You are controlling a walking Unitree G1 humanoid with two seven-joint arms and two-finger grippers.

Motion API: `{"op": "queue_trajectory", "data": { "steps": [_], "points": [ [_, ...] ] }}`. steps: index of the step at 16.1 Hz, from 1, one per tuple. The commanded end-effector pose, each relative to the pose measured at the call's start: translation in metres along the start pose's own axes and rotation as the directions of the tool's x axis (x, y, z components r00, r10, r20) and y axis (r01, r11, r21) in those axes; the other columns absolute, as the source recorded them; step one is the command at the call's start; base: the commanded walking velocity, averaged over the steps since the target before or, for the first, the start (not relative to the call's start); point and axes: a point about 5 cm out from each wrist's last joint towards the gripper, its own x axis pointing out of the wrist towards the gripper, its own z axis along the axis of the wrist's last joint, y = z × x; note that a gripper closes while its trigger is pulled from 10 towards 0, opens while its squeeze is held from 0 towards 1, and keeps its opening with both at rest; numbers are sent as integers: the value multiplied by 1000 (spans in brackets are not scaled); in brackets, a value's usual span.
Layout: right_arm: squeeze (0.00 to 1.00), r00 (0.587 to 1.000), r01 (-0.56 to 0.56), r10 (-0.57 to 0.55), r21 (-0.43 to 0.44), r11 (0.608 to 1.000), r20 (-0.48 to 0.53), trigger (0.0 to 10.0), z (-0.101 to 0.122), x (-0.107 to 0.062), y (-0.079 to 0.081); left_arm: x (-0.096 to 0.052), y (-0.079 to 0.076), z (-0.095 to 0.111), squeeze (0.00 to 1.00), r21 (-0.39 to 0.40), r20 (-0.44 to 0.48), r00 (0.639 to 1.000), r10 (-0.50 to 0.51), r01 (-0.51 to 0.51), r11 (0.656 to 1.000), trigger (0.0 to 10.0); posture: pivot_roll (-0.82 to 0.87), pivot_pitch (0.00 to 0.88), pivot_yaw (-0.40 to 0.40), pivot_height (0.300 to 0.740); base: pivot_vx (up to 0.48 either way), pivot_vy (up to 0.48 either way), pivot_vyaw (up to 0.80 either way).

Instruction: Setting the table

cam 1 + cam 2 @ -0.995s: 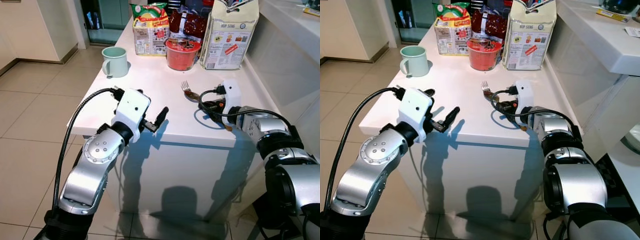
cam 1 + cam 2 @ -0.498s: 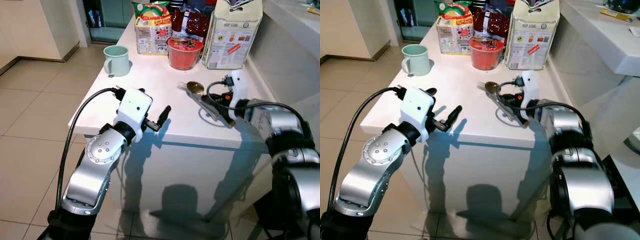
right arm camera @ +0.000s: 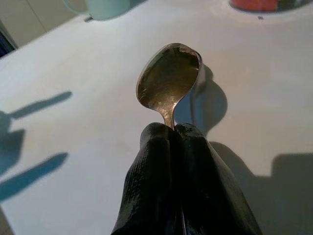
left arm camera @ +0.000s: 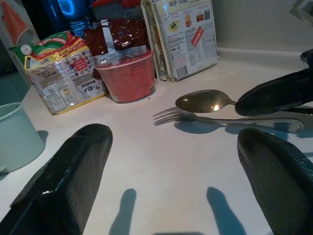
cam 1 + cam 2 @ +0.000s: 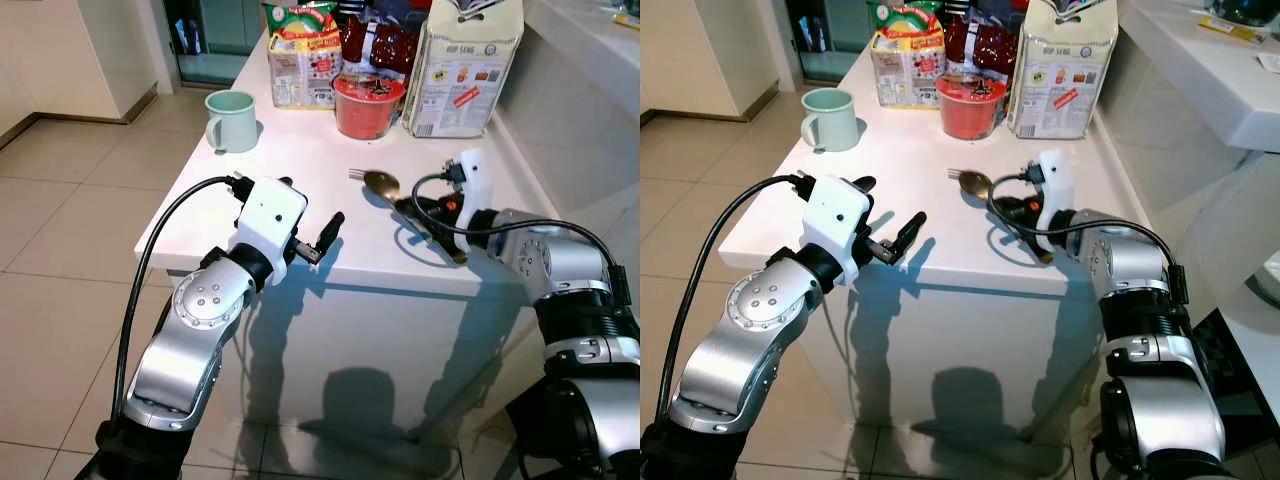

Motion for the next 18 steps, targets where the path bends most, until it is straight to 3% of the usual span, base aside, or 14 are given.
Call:
{"op": "queue_trajectory", "data": {
  "steps": [1, 5, 8, 10, 13, 18],
  "points": [
    [0, 999, 21, -20, -15, 1000, 29, 0, 8, -1, 2, 1, 0, 1, 0, 11, 5, 1000, 3, -3, 1000, 10000, -15, 0, -37, 740, 0, 0, 0],
    [0, 992, 81, -78, -23, 996, 103, 0, 29, -7, 0, 0, 3, 1, 0, 17, 2, 1000, 14, -14, 1000, 10000, -9, 0, -42, 740, 0, 0, 0],
    [0, 975, 146, -139, -27, 989, 174, 0, 46, -26, 0, -3, 6, 1, 0, 11, 11, 998, 63, -63, 998, 10000, -6, 0, -48, 740, 0, 0, 0],
    [0, 956, 124, -105, -54, 991, 274, 10000, 44, -50, 28, -10, 9, -1, 0, -28, 24, 993, 115, -114, 993, 10000, -22, 0, -41, 740, 0, 0, 0],
    [0, 906, 138, -125, -1, 990, 405, 10000, 27, -72, 60, -12, 8, 1, 0, -42, 35, 993, 110, -109, 993, 10000, -48, 0, -18, 740, 0, 0, 0],
    [0, 849, 194, -233, 131, 972, 474, 10000, 11, -86, 84, -11, 12, 4, 0, -45, 44, 991, 127, -125, 991, 10000, -40, 0, -11, 740, -250, 0, 0]
  ]
}}
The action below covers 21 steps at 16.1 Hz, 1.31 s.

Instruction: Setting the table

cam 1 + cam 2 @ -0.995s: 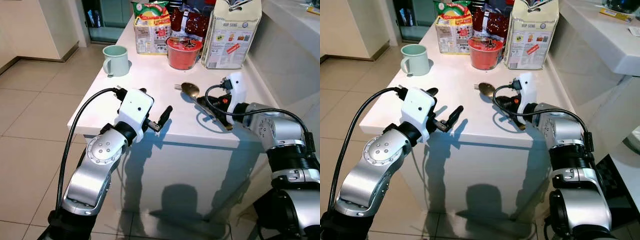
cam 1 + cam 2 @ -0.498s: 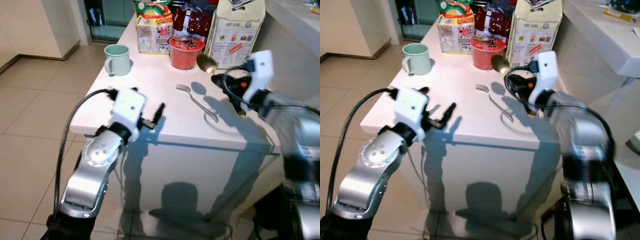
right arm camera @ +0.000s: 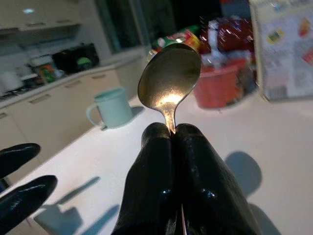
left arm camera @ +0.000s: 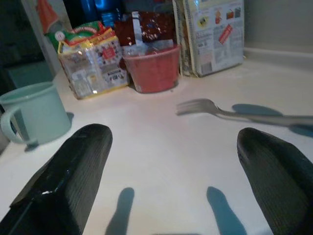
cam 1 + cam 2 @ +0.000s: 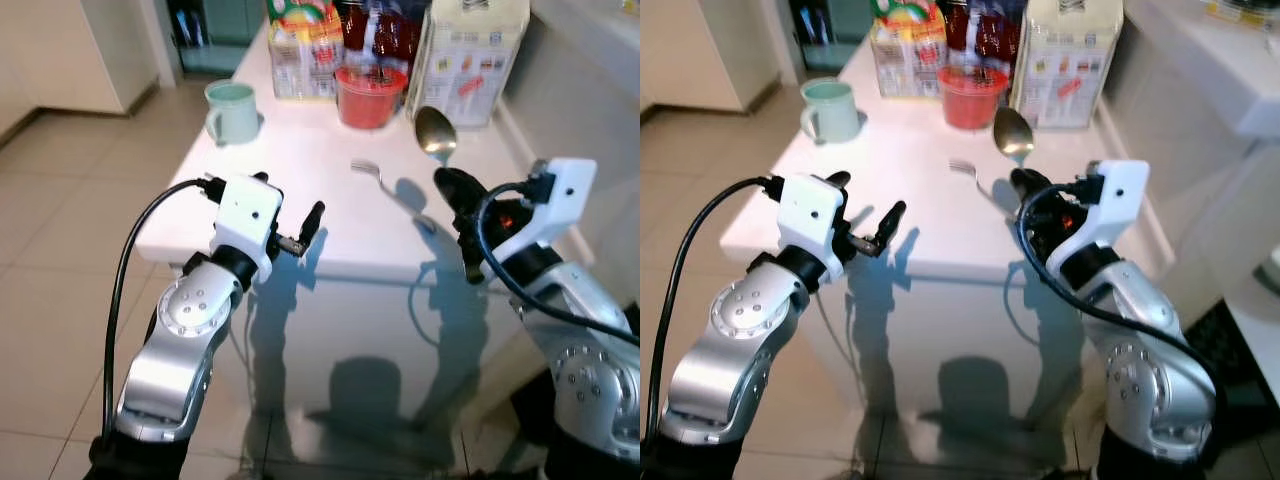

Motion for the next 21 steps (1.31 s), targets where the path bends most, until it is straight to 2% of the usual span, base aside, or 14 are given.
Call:
{"op": "queue_trajectory", "data": {
  "steps": [1, 5, 8, 9, 12, 14, 16, 18, 21],
  "points": [
    [0, 1000, 2, -2, -6, 1000, 9, 10000, 2, -2, 4, 0, 3, 5, 0, -5, 24, 1000, 16, -16, 1000, 10000, -43, 0, -15, 740, 0, 0, 0],
    [0, 998, 63, -64, -29, 998, -10, 10000, -6, -3, 3, -2, 6, 1, 0, -13, 3, 999, 53, -53, 999, 10000, -23, 0, -33, 740, 0, 0, 0],
    [0, 996, 82, -86, -127, 988, -33, 10000, -18, -1, 3, -4, 8, -6, 0, 28, -32, 996, 83, -82, 996, 10000, 4, 0, -42, 740, 0, 0, 0],
    [0, 993, 107, -112, -123, 987, -36, 10000, -22, 0, 2, -3, 8, -6, 0, 53, -29, 996, 88, -87, 995, 10000, 9, 0, -40, 740, 0, 0, 0],
    [0, 977, 208, -212, -119, 971, -24, 10000, -27, 0, -4, 6, 10, -6, 0, 33, -23, 994, 105, -104, 994, 10000, -18, 0, -19, 740, 0, -170, 0],
    [0, 972, 231, -236, -144, 962, -21, 10000, -35, -15, -8, 7, 6, -8, 0, 21, -25, 995, 97, -97, 995, 10000, -31, 0, -8, 740, 0, -439, 0],
    [0, 975, 223, -223, -135, 965, 15, 10000, -41, -28, -9, 2, 4, -13, 0, 25, -36, 995, 91, -90, 996, 10000, -28, 0, -8, 740, 0, -450, 0],
    [0, 979, 203, -200, -172, 964, 37, 10000, -46, -40, -10, -5, 7, -16, 0, 28, -45, 995, 91, -89, 996, 10000, -30, 0, -7, 740, 0, -450, 0],
    [0, 976, 214, -204, -187, 959, 71, 10000, -41, -40, -12, -8, 9, -20, 0, 19, -61, 993, 102, -101, 995, 10000, -41, 0, -12, 740, 0, -452, 0]
  ]
}}
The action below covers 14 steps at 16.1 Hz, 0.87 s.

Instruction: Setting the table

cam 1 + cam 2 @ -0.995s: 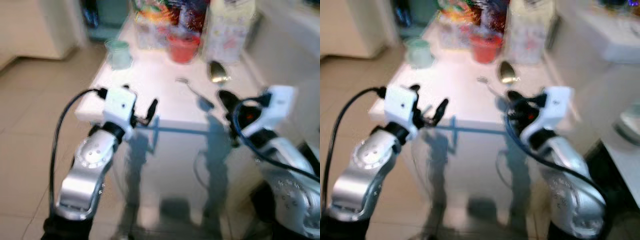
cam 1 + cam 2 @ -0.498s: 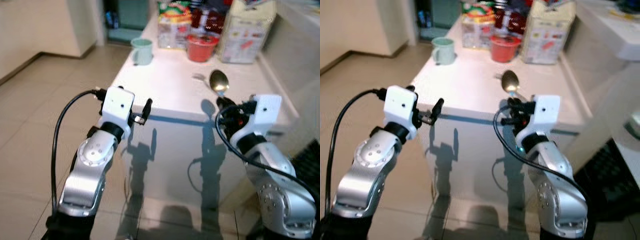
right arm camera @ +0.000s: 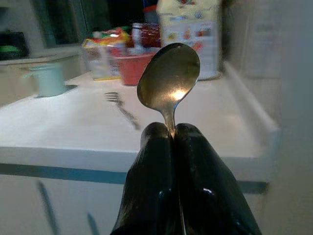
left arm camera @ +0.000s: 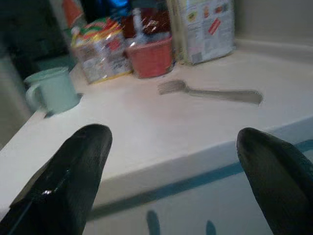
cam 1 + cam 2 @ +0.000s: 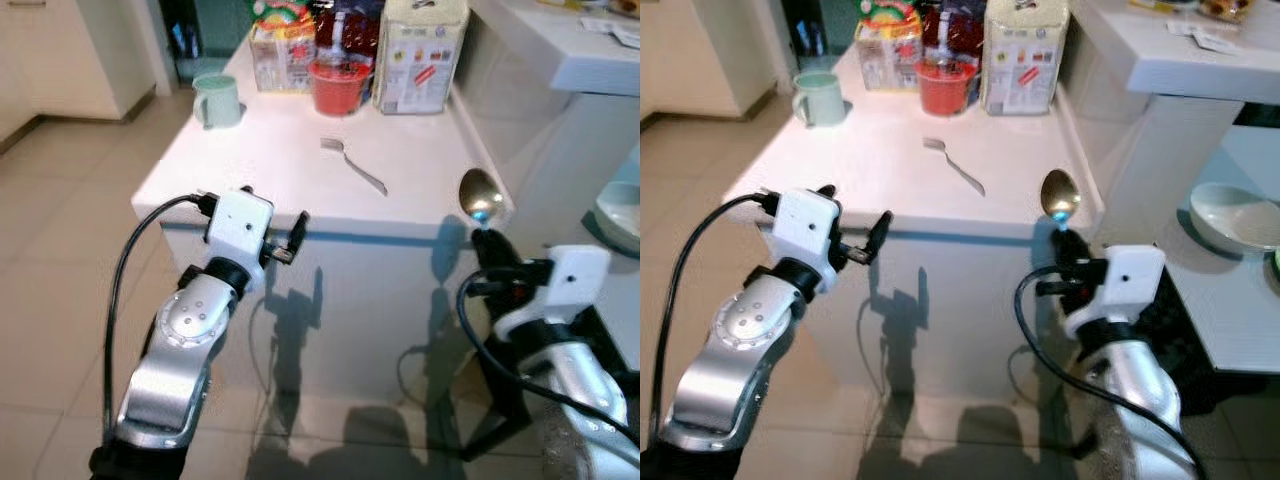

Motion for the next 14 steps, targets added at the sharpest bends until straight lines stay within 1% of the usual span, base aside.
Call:
{"op": "queue_trajectory", "data": {
  "steps": [1, 3, 5, 6, 7, 9, 10, 11, 13, 14],
  "points": [
    [0, 999, -30, 31, -20, 999, 41, 10000, 10, 2, 2, -1, -4, 2, 0, -19, 12, 1000, 7, -6, 1000, 10000, -42, 0, -20, 740, 0, -454, 0],
    [0, 997, -62, 63, -38, 997, 34, 10000, 6, 3, 4, -2, -8, -1, 0, -11, 5, 1000, 8, -8, 1000, 10000, -22, 0, -39, 740, 0, -450, 0],
    [0, 997, -60, 62, -37, 998, 39, 10000, 4, 6, 4, -1, -4, 3, 0, -14, 17, 999, 31, -31, 999, 10000, -19, 0, -42, 740, 0, -456, 0],
    [0, 998, -56, 58, -45, 997, 38, 10000, 2, 9, 5, 1, -1, 2, 0, -14, 11, 999, 38, -38, 999, 10000, -37, 0, -30, 740, 0, -454, 0],
    [0, 998, -54, 56, -46, 997, 41, 10000, 4, 9, 4, 3, -2, 4, 0, -22, 17, 1000, 26, -26, 999, 10000, -42, 0, -33, 740, 0, -458, 0],
    [0, 999, -36, 37, -50, 998, 26, 10000, 1, 4, -1, 6, -7, 3, 0, -2, 20, 1000, 8, -8, 1000, 10000, -38, 0, -35, 740, 0, -452, 0],
    [0, 999, -24, 25, -64, 998, 23, 10000, -1, 1, -3, 5, -7, 3, 0, -7, 22, 1000, 12, -11, 1000, 10000, -45, 0, -32, 740, 0, -454, 0],
    [0, 999, -8, 10, -61, 998, 33, 10000, 0, -1, -3, 3, -5, 3, 0, -16, 23, 1000, 15, -15, 1000, 10000, -65, 0, -12, 740, 0, -458, 0],
    [0, 998, 13, -8, -74, 997, 57, 10000, 7, 2, -5, 12, -9, 4, 0, -12, 23, 1000, -4, 5, 1000, 10000, -69, 0, -16, 740, 0, -452, 0],
    [0, 998, 37, -34, -57, 998, 59, 10000, 8, 6, -8, 19, -9, 9, 0, 2, 44, 999, -19, 18, 1000, 10000, -61, 0, -20, 740, 0, -454, 0]
  ]
}}
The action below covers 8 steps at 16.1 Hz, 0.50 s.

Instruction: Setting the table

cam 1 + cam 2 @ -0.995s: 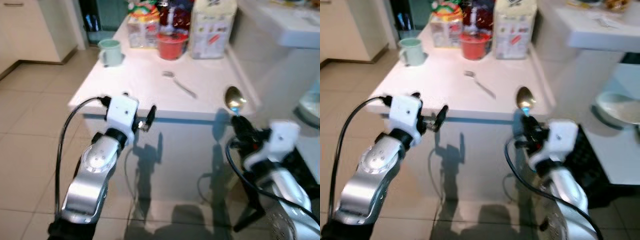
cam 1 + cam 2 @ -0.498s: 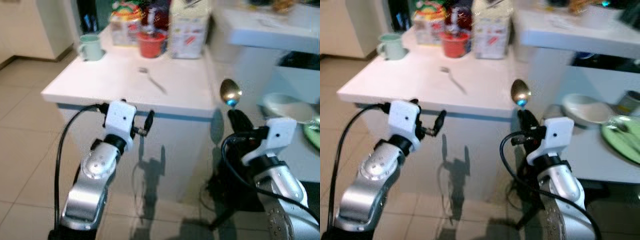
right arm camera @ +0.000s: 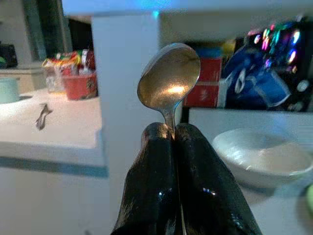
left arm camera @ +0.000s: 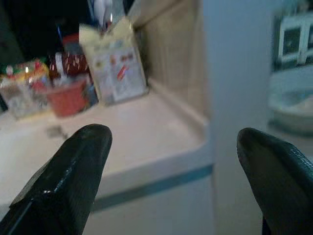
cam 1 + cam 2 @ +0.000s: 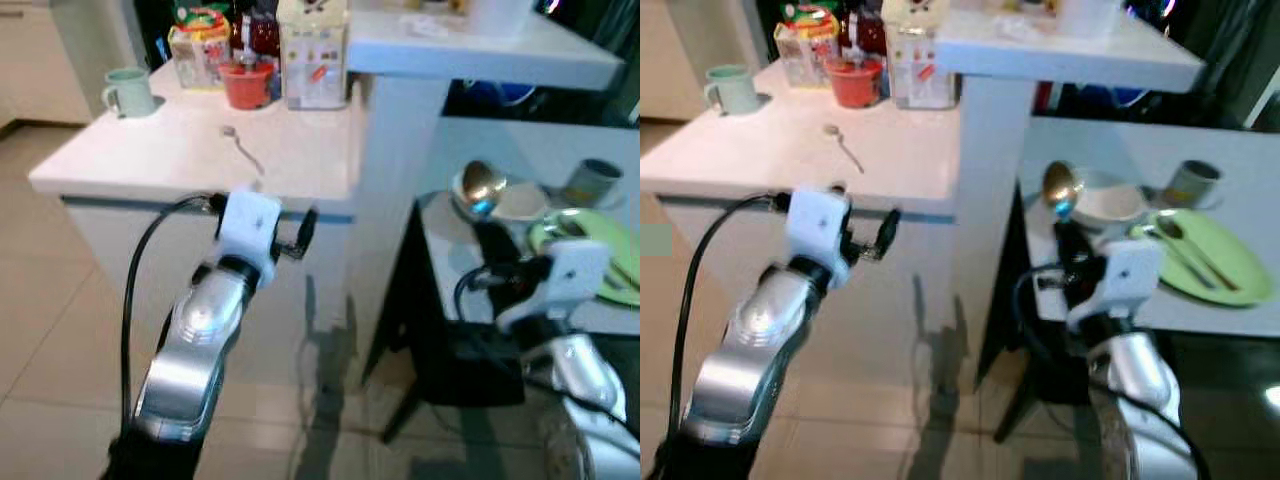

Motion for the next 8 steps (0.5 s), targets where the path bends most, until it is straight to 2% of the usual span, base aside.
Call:
{"op": "queue_trajectory", "data": {
  "steps": [1, 2, 4, 5, 8],
  "points": [
    [0, 1000, -15, 15, -4, 1000, 3, 10000, 2, 3, 4, 0, 6, -7, 0, -2, -32, 999, 29, -29, 1000, 10000, -63, 0, -7, 740, 0, -461, 0],
    [0, 1000, -8, 7, -21, 1000, -8, 10000, -2, 2, 3, -2, 8, -10, 0, 5, -46, 998, 37, -36, 999, 10000, -56, 0, -13, 740, 0, -454, 0],
    [0, 995, 89, -87, 34, 995, -57, 10000, -12, -2, -5, -8, 7, -10, 0, 6, -53, 998, 39, -38, 999, 10000, -39, 0, -20, 740, 0, -454, 0],
    [0, 993, 102, -99, 43, 994, -67, 10000, -15, -1, -5, -9, 8, -11, 0, 5, -57, 997, 47, -47, 999, 10000, -39, 0, -23, 740, 0, -454, 0],
    [0, 990, 126, -124, 36, 991, -68, 10000, -12, 4, -6, -3, 12, -11, 0, 15, -49, 997, 59, -58, 998, 10000, -59, 0, -9, 740, 0, -455, 0]
  ]
}}
